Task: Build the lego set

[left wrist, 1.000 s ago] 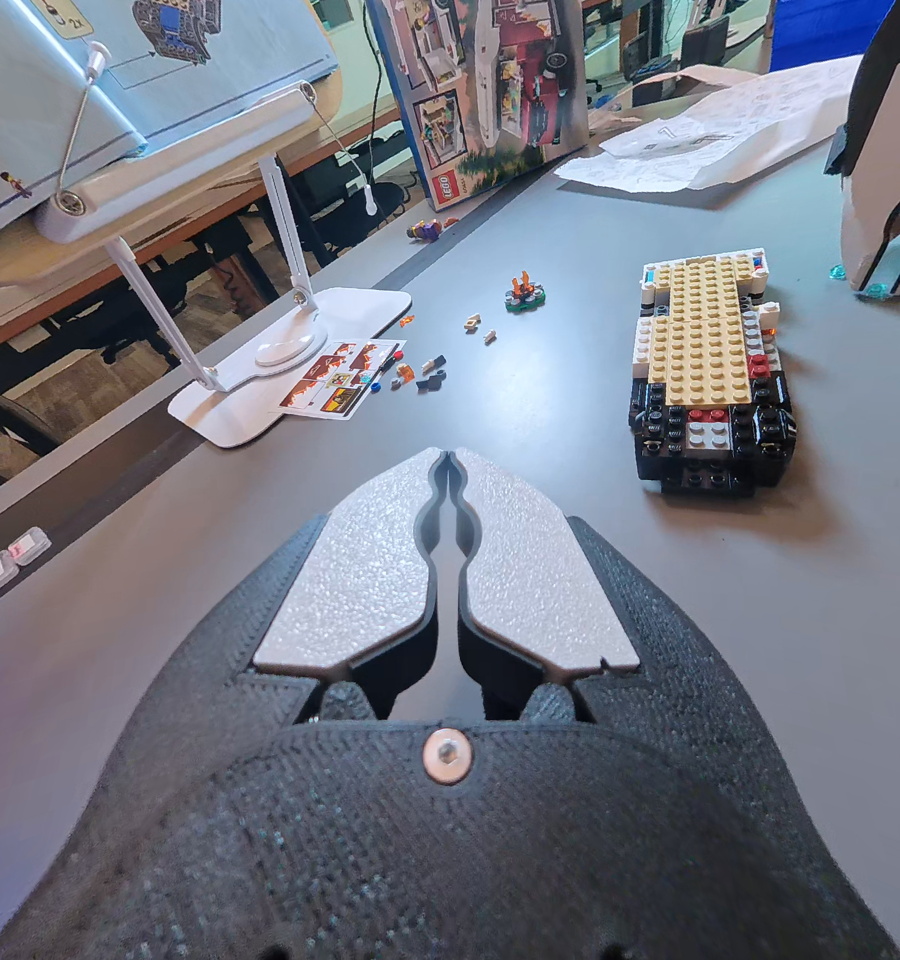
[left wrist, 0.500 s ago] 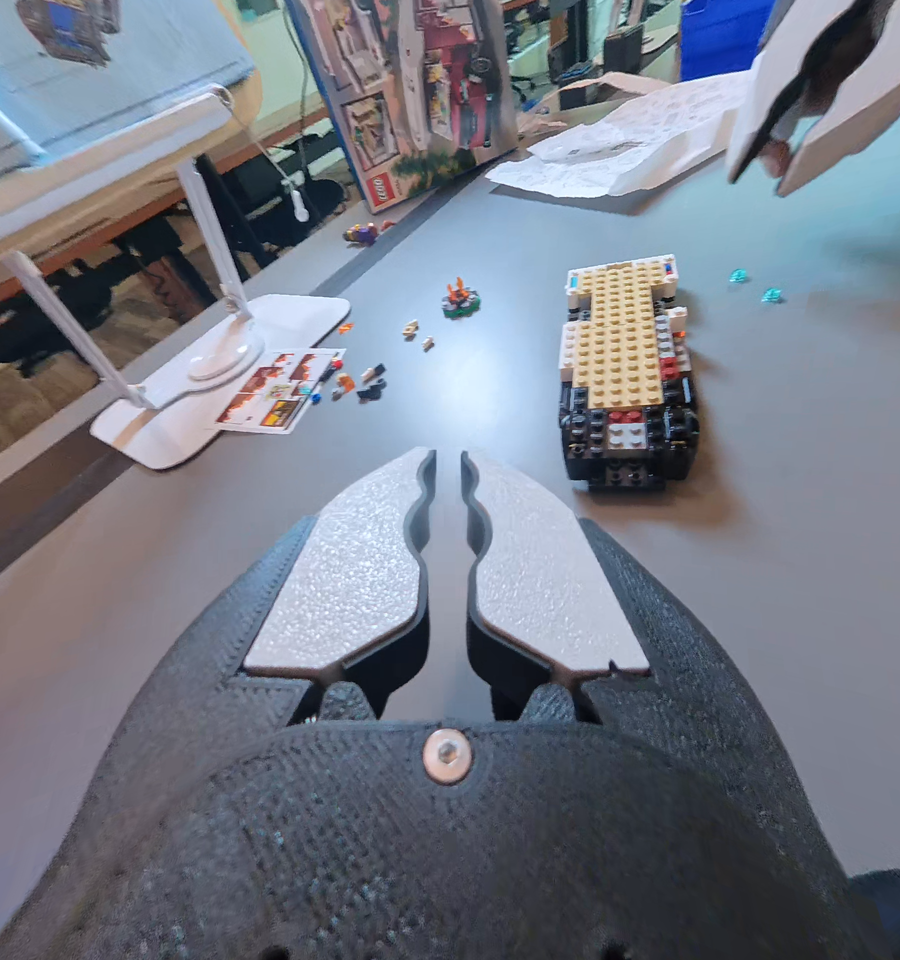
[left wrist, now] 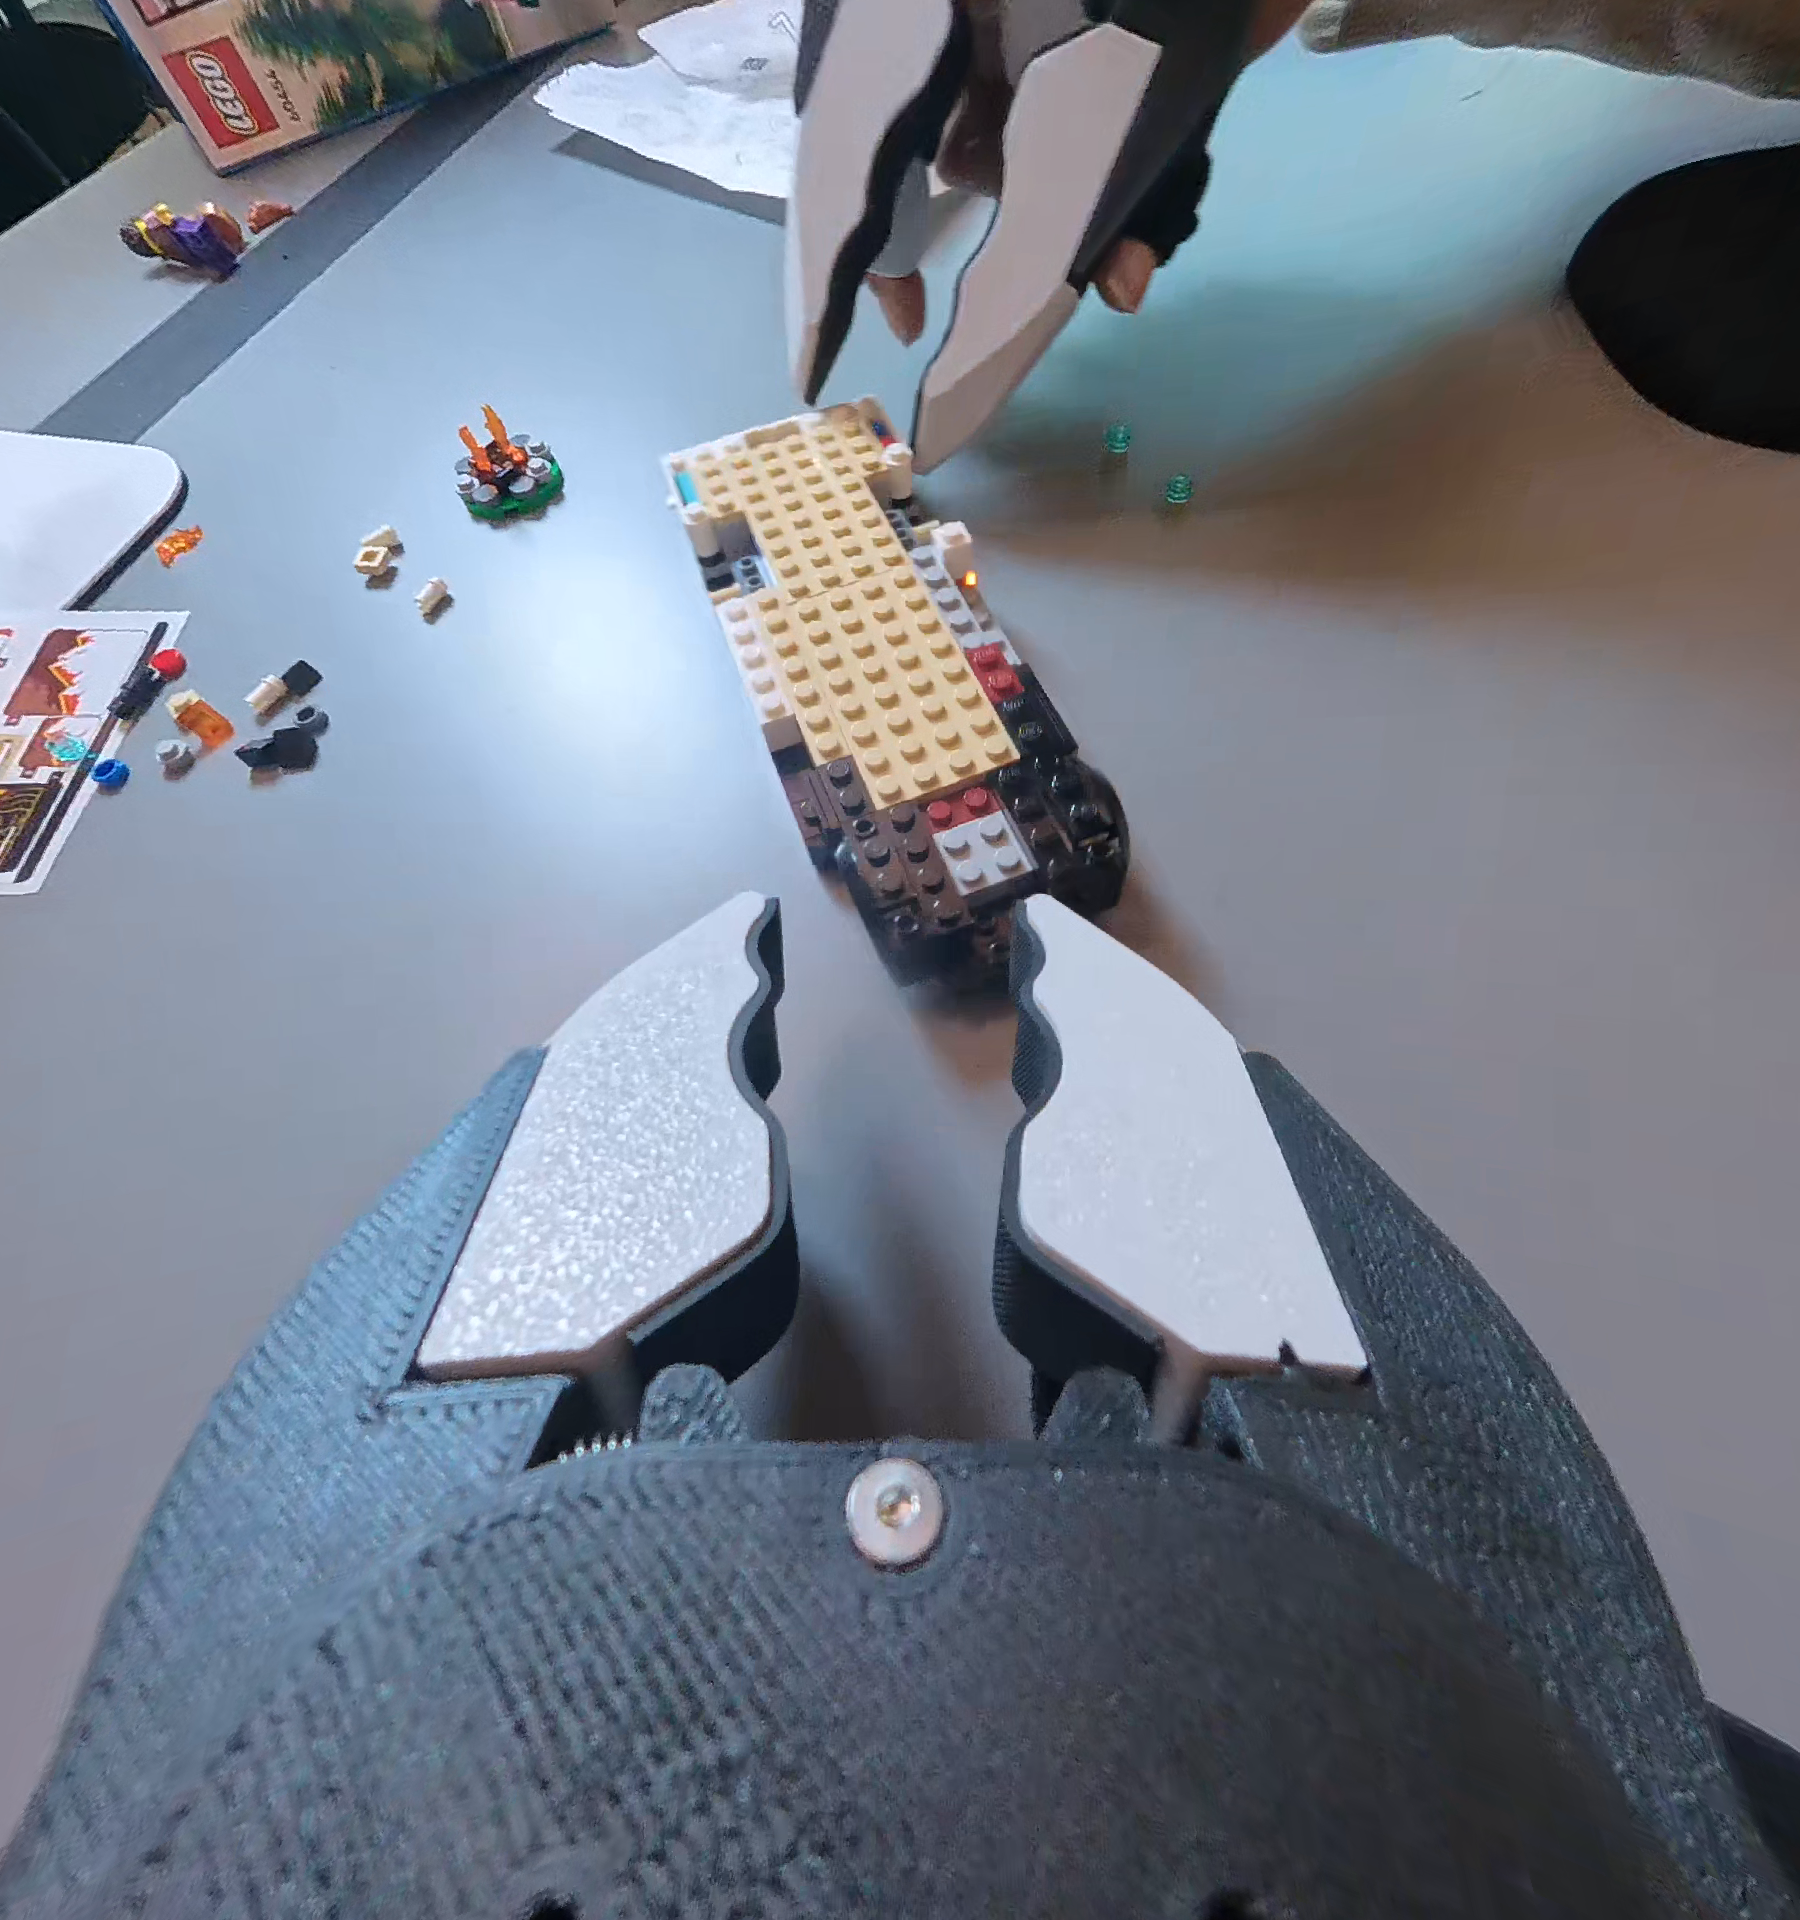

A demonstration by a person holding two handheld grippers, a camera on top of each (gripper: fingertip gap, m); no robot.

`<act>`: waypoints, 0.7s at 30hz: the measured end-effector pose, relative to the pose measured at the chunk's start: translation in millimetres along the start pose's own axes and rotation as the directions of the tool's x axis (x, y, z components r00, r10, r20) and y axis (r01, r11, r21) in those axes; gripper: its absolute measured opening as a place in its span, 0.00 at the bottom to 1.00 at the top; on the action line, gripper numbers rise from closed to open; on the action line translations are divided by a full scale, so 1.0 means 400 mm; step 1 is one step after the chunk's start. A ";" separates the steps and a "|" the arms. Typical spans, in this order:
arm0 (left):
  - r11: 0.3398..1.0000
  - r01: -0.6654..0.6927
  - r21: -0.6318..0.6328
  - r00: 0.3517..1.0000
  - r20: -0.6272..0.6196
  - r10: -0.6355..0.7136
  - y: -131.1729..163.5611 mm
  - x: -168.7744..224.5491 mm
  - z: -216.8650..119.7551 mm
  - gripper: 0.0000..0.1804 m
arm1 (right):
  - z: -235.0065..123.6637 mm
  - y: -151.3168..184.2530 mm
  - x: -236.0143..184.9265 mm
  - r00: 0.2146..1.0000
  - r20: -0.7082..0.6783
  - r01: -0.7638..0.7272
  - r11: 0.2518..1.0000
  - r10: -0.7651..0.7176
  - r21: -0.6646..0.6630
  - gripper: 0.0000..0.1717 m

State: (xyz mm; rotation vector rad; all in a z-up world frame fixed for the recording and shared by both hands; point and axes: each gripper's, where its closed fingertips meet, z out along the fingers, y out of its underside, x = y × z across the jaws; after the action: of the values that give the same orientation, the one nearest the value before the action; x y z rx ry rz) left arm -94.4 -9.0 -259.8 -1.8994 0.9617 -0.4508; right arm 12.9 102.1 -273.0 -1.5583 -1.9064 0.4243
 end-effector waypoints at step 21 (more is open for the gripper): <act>0.934 -0.057 0.352 0.861 0.492 -0.133 -0.086 -0.227 -0.207 0.00 | -0.219 -0.051 0.154 0.847 -0.210 -0.191 0.648 0.489 0.738 0.00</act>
State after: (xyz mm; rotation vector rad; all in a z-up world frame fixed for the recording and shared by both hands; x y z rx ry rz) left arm -189.9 22.7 -181.2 -1.5836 0.4495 -0.1129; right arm 48.3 143.7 -178.7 -1.3301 -0.9320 0.8197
